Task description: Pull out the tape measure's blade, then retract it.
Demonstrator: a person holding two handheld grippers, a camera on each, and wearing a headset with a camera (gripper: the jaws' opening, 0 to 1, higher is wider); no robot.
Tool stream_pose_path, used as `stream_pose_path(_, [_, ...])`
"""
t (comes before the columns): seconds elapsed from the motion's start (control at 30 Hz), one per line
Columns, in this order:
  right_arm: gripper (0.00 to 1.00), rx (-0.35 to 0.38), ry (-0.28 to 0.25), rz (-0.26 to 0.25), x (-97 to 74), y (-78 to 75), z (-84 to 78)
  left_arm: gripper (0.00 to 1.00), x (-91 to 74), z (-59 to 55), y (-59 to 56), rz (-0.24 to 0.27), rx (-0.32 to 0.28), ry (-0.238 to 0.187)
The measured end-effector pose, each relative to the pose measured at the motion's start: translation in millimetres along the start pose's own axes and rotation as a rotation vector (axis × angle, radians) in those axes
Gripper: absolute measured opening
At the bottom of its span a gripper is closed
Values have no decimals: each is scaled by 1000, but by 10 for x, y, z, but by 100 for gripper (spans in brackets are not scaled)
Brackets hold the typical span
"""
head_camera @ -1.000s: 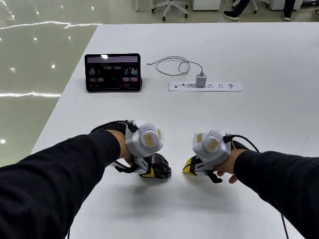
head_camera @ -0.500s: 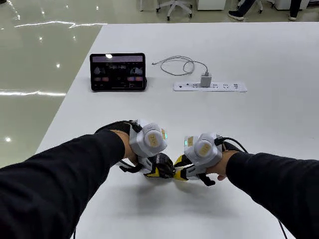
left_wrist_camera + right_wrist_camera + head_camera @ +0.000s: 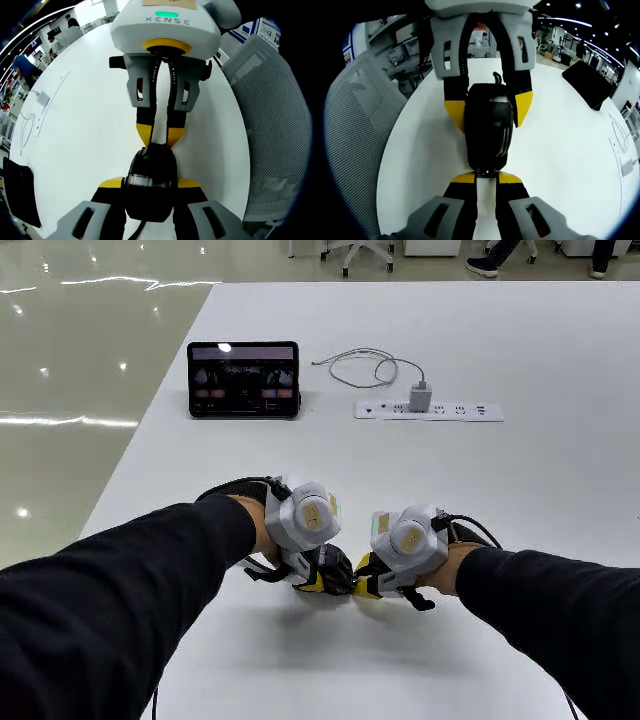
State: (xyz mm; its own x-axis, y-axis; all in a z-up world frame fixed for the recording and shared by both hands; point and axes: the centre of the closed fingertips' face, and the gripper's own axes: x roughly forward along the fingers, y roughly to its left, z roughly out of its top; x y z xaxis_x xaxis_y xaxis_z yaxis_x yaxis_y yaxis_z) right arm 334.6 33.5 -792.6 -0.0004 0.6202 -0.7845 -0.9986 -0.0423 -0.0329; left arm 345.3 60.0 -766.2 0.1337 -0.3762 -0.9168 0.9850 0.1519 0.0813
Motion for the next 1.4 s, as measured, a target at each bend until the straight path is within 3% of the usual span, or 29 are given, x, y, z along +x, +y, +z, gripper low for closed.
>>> stream_pose_path(0.43, [6,40,-12,1,-16,-15,-25,32,-10,3,10,4,-16,-8])
stream_pose_path(1.13, [7,55,-29,15,-32,0,-28,32,-15,5,17,5,-36,-28])
stream_pose_path(1.2, [8,17,-31,-1,-44,-27,23,32,-17,5,29,9,-50,-34])
stream_pose_path(1.23, [9,57,-20,-10,-48,-43,11,32,-21,4,39,11,-60,-36])
stream_pose_path(1.4, [11,44,-16,7,-34,-45,10,32,-15,4,24,6,-48,-38])
